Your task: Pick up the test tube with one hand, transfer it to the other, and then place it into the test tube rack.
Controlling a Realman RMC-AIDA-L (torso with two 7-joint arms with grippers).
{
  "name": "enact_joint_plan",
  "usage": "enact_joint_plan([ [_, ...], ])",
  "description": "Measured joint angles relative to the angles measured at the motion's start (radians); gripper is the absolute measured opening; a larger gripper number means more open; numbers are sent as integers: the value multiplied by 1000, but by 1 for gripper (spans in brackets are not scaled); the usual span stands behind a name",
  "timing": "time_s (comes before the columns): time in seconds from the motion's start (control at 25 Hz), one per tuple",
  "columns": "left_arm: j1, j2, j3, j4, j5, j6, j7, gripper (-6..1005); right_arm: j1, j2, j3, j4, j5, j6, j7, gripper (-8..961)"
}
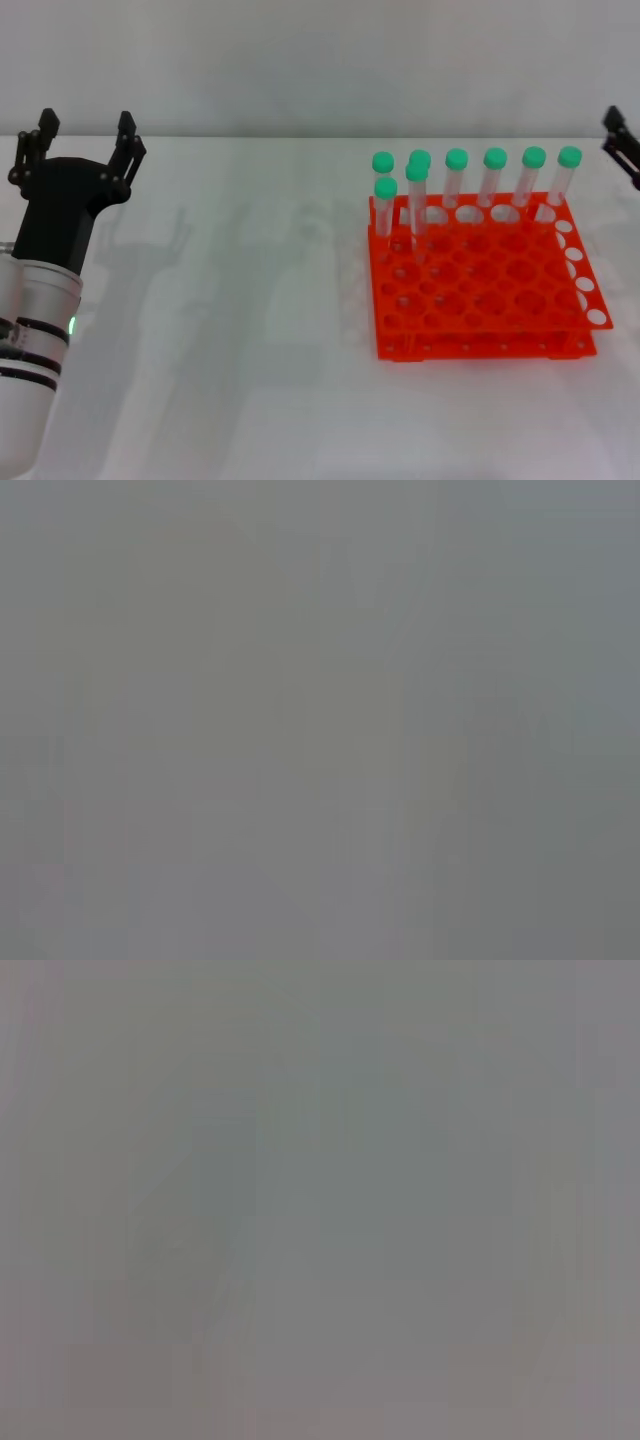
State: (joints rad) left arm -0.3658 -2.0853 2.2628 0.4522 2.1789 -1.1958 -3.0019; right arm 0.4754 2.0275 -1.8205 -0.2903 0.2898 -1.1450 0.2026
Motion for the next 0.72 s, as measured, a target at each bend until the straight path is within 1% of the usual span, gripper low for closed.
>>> enact_joint_plan([
  [0.16, -4, -3, 0, -3, -46, 1, -1, 833, -14, 1, 7, 15, 69, -16, -74, 868],
  [0.44, -5, -5, 7, -1, -133, 2, -7, 832, -19, 1, 3, 26, 182, -32, -197, 868],
  [0.72, -23, -5, 11, -2, -159, 42, -9, 836, -21, 0, 5, 59, 209, -68, -209, 868],
])
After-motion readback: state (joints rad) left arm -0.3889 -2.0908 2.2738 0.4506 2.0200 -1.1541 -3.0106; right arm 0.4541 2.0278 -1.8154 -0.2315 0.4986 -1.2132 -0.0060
